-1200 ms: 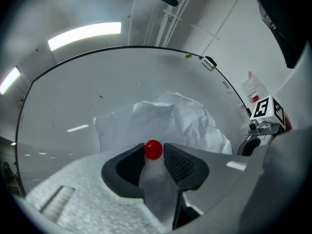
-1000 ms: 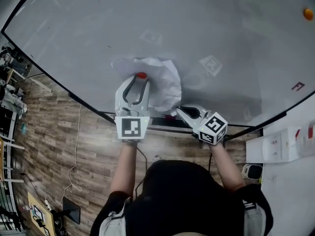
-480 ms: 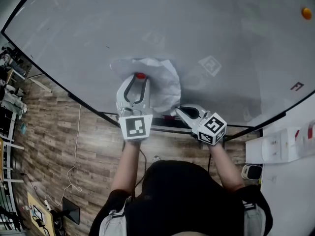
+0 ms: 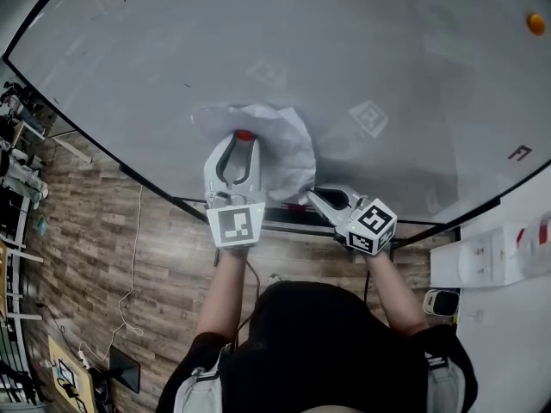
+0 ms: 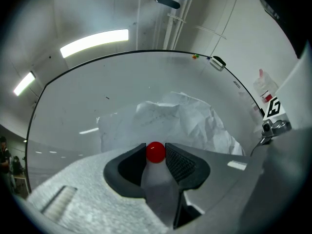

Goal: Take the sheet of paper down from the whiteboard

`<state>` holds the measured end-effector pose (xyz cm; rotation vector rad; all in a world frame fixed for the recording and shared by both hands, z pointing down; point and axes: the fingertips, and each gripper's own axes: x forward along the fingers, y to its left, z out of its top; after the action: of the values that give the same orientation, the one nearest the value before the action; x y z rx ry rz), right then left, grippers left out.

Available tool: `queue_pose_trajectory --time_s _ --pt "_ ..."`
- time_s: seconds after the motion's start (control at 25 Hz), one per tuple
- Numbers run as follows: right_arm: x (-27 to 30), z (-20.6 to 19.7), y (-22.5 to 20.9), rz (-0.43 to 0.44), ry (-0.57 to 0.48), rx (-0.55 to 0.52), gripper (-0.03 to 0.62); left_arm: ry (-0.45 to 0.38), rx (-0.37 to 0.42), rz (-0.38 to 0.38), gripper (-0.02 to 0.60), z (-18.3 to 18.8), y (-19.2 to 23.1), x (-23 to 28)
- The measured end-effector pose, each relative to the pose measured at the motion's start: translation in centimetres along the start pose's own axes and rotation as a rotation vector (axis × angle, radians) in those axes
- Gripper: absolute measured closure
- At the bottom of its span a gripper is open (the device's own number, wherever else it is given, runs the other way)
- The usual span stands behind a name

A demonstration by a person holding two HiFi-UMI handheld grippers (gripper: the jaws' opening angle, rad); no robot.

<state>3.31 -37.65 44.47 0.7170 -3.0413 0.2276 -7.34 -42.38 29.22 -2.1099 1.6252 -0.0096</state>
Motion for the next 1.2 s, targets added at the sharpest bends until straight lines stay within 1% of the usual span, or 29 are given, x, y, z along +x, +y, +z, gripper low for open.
queue_pose_trajectory --time_s 0.2,0.36,0.6,0.96,1.04,1.2 --pt "0.2 0.0 0.4 0.017 -0.010 0.017 0.591 0.008 0.012 -0.007 0.451 -0.1 0.1 0.0" --pt "-0.1 0.3 0.5 0.027 -0.039 0.057 0.591 0.023 -0.029 -0.019 0.451 -0.8 -0.1 -0.3" --pt "-0.8 0.0 0.3 0.026 -0.049 0.074 0.590 0.048 -0.049 -0.013 0.451 -2.2 -1.0 -1.7" --pt "-1.3 -0.4 1.5 0.048 -0.053 0.096 0.591 0.096 -0.073 -0.006 0.449 -3.2 -1.9 -4.3" --pt "-1.6 -0.8 1.9 0.048 -0.037 0.085 0.591 0.110 -0.075 -0.003 0.449 -3.3 -2.2 -5.0" --pt "-2.6 -2.1 2.6 0.022 0.021 0.016 0.591 0.132 -0.101 0.007 0.449 -3.2 -2.9 -6.7"
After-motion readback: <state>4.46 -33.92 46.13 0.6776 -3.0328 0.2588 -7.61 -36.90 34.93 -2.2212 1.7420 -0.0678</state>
